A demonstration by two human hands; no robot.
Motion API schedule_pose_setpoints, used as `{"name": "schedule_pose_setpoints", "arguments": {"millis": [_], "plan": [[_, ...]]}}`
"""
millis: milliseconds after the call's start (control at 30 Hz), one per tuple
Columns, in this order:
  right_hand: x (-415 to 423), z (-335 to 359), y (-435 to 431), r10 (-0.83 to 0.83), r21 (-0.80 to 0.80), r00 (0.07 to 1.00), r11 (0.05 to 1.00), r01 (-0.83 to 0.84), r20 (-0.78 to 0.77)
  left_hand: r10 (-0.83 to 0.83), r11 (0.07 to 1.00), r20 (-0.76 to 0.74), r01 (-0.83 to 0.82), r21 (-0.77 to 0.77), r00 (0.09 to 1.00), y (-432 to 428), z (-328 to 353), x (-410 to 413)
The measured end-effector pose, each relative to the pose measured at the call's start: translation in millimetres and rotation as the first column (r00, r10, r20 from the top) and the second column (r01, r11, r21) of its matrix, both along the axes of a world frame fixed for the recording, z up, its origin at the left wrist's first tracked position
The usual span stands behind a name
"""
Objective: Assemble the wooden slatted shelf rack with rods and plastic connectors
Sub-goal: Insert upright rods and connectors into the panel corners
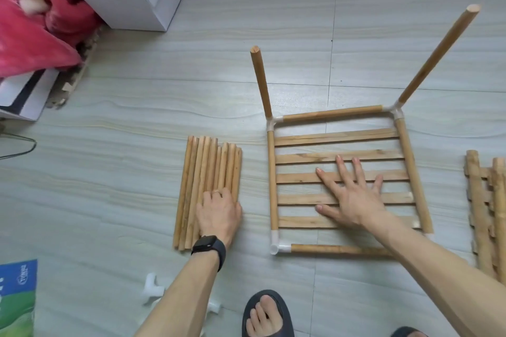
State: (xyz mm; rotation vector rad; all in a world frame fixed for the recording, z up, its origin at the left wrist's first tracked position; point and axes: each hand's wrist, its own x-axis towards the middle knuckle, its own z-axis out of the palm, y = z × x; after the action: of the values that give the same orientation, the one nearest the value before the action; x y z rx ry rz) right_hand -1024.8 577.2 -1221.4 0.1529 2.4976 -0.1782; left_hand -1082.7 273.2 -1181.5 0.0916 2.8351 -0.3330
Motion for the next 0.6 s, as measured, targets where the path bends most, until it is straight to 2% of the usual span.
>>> {"name": "schedule_pose_setpoints", "arguments": {"millis": [100,200,267,333,367,400,433,467,500,533,600], "plan": [[-15,8,4,0.015,0.028,1.0,0.999,-0.016,0.018,0.022,1.0,0.119,-0.02,-0.024,0.993,11,7,-5],[-20,18,0,0.003,0.027,0.997,1.0,-0.005,0.077,0.127,0.988,0.233,-0.144,0.058,0.964,19,18,-10],[-21,28,-7,-0.035,-0.003,0.997,0.999,0.036,0.069,0.174,0.943,0.26,-0.237,0.234,0.95,22,26,-9],[-17,40,-20,-0.198,-0.147,0.979,0.971,0.189,-0.048,0.145,0.858,0.256,-0.25,0.448,0.956,27,35,-5],[-13,46,-25,-0.333,-0.287,0.938,0.912,0.293,-0.1,0.078,0.835,0.23,-0.19,0.516,0.97,30,39,-3],[-9,55,-29,-0.493,-0.465,0.866,0.788,0.404,-0.084,-0.034,0.835,0.18,-0.071,0.546,0.983,36,42,0],[-4,65,-32,-0.635,-0.635,0.773,0.589,0.499,0.019,-0.169,0.828,0.106,0.083,0.555,0.98,44,44,4],[2,72,-33,-0.714,-0.745,0.683,0.367,0.557,0.158,-0.299,0.793,0.017,0.238,0.561,0.954,53,45,9],[9,76,-30,-0.745,-0.796,0.62,0.209,0.568,0.247,-0.401,0.735,-0.082,0.374,0.565,0.913,65,45,16],[18,78,-25,-0.769,-0.808,0.583,0.156,0.568,0.261,-0.468,0.67,-0.185,0.484,0.562,0.864,77,44,22],[41,81,-10,-0.832,-0.807,0.518,0.16,0.568,0.199,-0.526,0.549,-0.345,0.62,0.56,0.777,100,39,35]]}}
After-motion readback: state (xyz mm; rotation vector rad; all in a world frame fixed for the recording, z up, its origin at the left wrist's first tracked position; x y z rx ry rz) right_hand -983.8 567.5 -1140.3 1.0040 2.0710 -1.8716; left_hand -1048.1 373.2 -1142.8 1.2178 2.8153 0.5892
